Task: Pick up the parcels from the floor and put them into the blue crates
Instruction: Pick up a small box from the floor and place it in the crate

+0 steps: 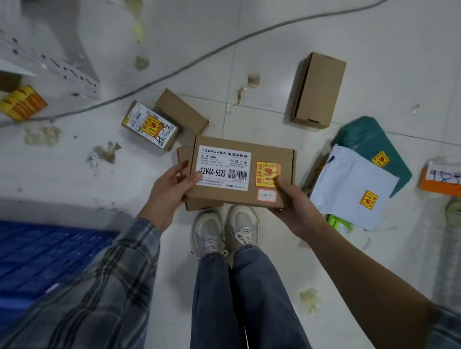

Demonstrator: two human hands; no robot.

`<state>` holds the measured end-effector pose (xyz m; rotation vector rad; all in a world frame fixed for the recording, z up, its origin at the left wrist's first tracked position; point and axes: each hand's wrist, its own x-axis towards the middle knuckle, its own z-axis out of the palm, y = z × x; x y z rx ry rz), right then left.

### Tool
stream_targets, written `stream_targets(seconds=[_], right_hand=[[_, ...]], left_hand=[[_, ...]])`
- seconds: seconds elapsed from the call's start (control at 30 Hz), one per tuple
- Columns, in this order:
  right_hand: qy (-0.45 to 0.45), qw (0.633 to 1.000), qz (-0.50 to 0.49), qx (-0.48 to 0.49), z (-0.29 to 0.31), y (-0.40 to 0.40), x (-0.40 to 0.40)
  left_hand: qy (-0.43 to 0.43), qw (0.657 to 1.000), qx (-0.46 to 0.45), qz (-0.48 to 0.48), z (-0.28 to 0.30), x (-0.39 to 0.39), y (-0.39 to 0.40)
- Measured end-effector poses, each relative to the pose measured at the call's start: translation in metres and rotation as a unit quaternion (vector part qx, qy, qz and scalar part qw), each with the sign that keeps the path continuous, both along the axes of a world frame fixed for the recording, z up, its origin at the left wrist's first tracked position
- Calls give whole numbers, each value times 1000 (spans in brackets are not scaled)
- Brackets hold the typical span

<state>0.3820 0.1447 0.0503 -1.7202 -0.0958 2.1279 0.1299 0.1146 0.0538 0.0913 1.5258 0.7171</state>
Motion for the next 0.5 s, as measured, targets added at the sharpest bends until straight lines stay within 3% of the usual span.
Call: stream_targets(seconds=[0.13, 0.27, 0.5], right_hand=[[-12, 999, -6, 36, 14, 4, -14], [-48, 993, 94, 49, 27, 6, -30], [5, 988, 145, 51, 52, 8, -61]], left_hand=[[-13, 996, 0, 92, 10, -2, -22], [-23, 986, 8, 163, 19, -4, -45], [9, 970, 35, 239, 51, -16, -73]])
